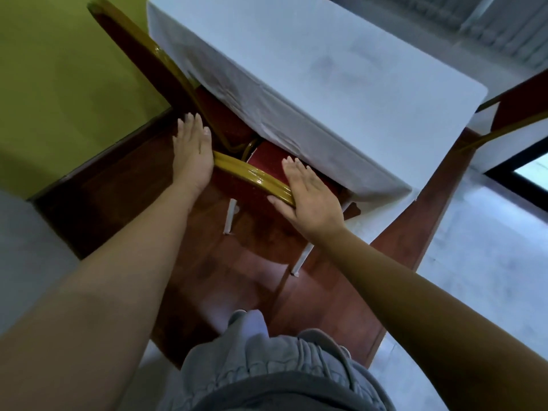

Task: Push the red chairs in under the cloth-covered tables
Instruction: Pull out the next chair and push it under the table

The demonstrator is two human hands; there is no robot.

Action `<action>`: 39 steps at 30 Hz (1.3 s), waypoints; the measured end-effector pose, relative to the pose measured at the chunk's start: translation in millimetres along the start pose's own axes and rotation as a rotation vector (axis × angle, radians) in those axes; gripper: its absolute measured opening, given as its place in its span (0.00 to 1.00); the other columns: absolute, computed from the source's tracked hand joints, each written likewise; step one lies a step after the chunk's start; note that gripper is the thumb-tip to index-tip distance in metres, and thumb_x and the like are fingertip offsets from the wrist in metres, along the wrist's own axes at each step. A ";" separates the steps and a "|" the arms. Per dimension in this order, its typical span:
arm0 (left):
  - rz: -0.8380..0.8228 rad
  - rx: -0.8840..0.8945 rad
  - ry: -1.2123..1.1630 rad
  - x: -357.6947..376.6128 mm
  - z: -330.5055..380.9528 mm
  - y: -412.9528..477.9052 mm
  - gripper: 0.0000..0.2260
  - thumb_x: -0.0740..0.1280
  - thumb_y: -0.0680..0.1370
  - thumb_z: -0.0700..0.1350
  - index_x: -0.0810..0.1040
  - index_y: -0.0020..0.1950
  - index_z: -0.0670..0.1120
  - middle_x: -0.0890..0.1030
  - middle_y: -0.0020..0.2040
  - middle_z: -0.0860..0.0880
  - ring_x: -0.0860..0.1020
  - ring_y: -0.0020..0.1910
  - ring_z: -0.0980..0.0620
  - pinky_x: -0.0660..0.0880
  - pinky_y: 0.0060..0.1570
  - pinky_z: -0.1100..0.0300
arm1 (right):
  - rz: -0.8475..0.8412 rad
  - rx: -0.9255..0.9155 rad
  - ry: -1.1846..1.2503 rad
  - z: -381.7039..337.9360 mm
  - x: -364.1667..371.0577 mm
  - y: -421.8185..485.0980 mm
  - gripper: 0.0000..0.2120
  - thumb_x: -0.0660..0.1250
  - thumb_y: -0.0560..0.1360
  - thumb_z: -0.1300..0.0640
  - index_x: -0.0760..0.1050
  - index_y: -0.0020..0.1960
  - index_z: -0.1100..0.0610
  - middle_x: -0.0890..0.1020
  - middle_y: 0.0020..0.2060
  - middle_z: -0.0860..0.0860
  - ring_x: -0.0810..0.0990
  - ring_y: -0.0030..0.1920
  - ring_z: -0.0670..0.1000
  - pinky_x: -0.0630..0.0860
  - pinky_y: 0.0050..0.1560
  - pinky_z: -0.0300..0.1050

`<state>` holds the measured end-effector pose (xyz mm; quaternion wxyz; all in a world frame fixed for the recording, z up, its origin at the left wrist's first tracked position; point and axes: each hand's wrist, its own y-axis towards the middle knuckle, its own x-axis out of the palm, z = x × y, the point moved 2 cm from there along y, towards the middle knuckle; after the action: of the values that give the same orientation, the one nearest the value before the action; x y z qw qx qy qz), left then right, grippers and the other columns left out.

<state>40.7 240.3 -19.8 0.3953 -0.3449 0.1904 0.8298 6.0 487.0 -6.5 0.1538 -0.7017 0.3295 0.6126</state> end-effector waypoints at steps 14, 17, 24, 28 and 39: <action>-0.041 0.219 0.066 16.6 12.7 31.9 0.29 0.41 0.82 0.59 0.50 0.79 0.45 0.48 0.80 0.47 0.42 0.78 0.50 0.39 0.75 0.50 | 0.004 0.092 -0.132 15.7 8.0 47.1 0.35 0.53 0.79 0.36 0.60 0.76 0.61 0.66 0.74 0.57 0.61 0.75 0.53 0.49 0.76 0.46; -0.061 0.213 0.086 16.3 14.5 43.2 0.29 0.41 0.82 0.59 0.48 0.79 0.46 0.46 0.80 0.48 0.41 0.78 0.51 0.39 0.76 0.50 | 0.019 0.123 -0.140 15.5 7.8 54.9 0.37 0.50 0.78 0.35 0.60 0.75 0.61 0.67 0.73 0.57 0.61 0.75 0.54 0.51 0.76 0.48; -0.098 0.196 0.167 11.7 15.3 57.0 0.27 0.41 0.83 0.57 0.49 0.79 0.45 0.46 0.80 0.47 0.41 0.78 0.50 0.39 0.76 0.50 | -0.017 0.216 -0.108 11.3 15.2 61.5 0.39 0.44 0.78 0.33 0.51 0.78 0.59 0.56 0.77 0.55 0.52 0.78 0.53 0.49 0.77 0.51; -0.078 0.245 0.161 14.9 28.1 42.3 0.26 0.43 0.83 0.55 0.51 0.79 0.46 0.49 0.80 0.48 0.42 0.78 0.52 0.39 0.75 0.53 | -0.017 0.175 -0.020 12.8 11.0 55.0 0.37 0.46 0.79 0.34 0.49 0.79 0.57 0.54 0.78 0.54 0.49 0.78 0.50 0.44 0.77 0.46; -0.009 0.461 0.444 38.6 95.8 -1.7 0.27 0.47 0.83 0.55 0.59 0.77 0.40 0.57 0.78 0.43 0.50 0.78 0.47 0.45 0.76 0.49 | -0.071 0.242 0.071 76.9 -4.8 -7.6 0.30 0.45 0.82 0.40 0.51 0.79 0.54 0.55 0.78 0.52 0.49 0.78 0.49 0.45 0.77 0.46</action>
<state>-15.7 317.9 18.3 0.4154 -0.4198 0.4534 0.6675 -47.5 541.5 -18.9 0.2472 -0.7104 0.3813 0.5374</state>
